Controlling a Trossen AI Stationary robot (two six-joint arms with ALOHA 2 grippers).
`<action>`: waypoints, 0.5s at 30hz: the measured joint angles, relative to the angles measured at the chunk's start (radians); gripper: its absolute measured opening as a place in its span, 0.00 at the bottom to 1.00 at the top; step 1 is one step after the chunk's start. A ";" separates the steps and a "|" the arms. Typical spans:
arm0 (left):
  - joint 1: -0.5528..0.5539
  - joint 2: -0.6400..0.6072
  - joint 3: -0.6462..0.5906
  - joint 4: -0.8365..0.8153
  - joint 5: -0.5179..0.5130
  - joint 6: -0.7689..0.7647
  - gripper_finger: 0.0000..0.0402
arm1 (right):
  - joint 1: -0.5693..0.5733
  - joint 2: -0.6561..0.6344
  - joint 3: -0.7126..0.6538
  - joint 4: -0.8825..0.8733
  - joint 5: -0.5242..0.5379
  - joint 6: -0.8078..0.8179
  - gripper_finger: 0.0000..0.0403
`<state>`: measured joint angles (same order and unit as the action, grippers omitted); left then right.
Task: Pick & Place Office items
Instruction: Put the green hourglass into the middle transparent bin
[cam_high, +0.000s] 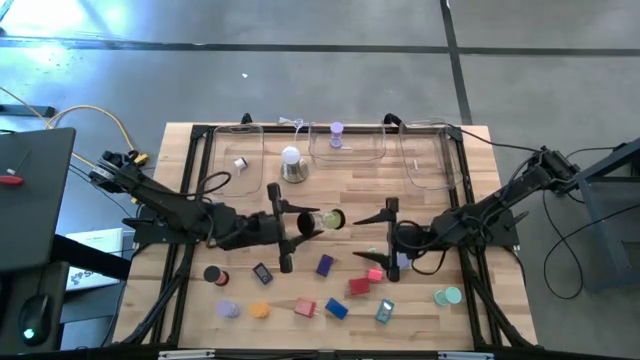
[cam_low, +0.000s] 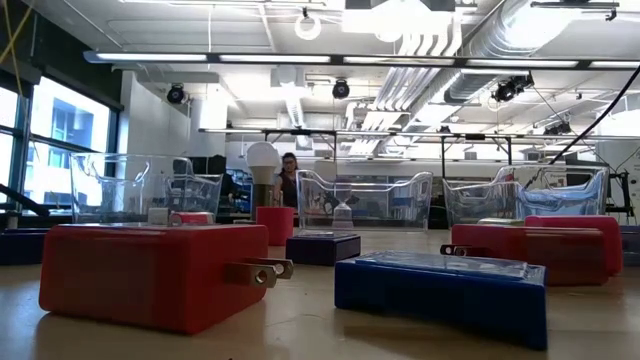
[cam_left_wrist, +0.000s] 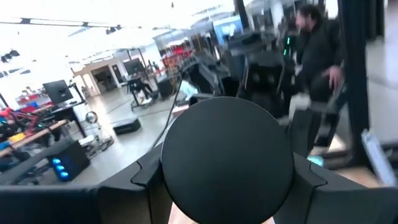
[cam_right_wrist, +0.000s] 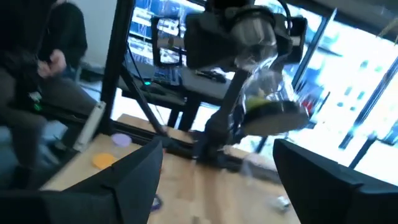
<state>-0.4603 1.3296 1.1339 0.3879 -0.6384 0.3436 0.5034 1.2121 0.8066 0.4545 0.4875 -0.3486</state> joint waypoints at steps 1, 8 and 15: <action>0.000 0.000 0.000 0.012 0.000 -0.006 0.47 | 0.000 0.000 0.000 0.010 0.013 -0.029 0.73; 0.001 0.000 0.000 0.035 -0.023 -0.044 0.47 | 0.000 0.000 0.000 0.024 0.038 -0.072 0.73; 0.000 0.000 0.000 0.034 -0.025 -0.105 0.47 | 0.000 0.000 0.000 0.054 0.041 -0.128 0.73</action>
<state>-0.4599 1.3297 1.1339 0.4217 -0.6632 0.2387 0.5037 1.2124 0.8070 0.5081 0.5286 -0.4767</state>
